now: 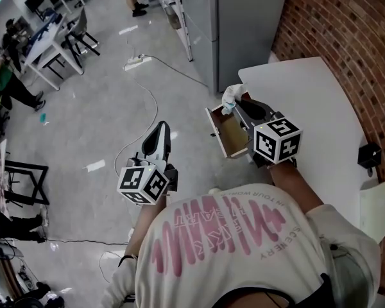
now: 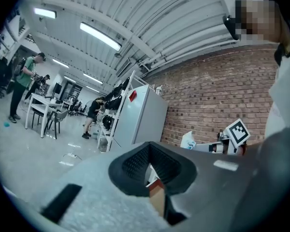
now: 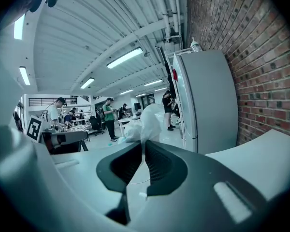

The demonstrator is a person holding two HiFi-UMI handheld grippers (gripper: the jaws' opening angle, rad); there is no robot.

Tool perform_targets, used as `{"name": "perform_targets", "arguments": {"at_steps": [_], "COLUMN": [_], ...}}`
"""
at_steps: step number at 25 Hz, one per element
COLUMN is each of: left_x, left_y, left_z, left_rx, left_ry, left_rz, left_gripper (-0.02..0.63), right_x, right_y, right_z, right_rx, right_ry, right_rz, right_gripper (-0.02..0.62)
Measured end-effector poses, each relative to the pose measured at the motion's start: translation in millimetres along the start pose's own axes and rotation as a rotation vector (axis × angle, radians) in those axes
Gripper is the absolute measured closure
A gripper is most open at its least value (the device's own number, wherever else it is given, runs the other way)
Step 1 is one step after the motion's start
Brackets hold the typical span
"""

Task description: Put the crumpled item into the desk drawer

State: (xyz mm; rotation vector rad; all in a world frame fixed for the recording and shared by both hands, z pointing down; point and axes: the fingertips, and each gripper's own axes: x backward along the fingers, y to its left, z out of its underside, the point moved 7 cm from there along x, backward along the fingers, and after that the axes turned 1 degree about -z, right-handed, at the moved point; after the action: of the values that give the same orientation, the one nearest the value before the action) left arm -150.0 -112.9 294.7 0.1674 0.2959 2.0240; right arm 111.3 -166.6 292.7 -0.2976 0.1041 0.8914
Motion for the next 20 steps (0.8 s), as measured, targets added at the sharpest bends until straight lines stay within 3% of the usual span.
{"name": "perform_targets", "arguments": {"at_steps": [6, 20], "left_x": [-13, -22], "left_y": [8, 39], "left_z": [1, 10], "left_rx": [-0.002, 0.029], "left_ry": [-0.014, 0.030], "left_rz": [-0.026, -0.116], "left_gripper": [0.601, 0.600], "right_x": [-13, -57], "right_y": [-22, -70], "right_z": [7, 66], "right_rx": [-0.053, -0.158], "right_ry": [0.003, 0.174], "right_rz": [-0.038, 0.044], "right_gripper": [0.558, 0.558]}}
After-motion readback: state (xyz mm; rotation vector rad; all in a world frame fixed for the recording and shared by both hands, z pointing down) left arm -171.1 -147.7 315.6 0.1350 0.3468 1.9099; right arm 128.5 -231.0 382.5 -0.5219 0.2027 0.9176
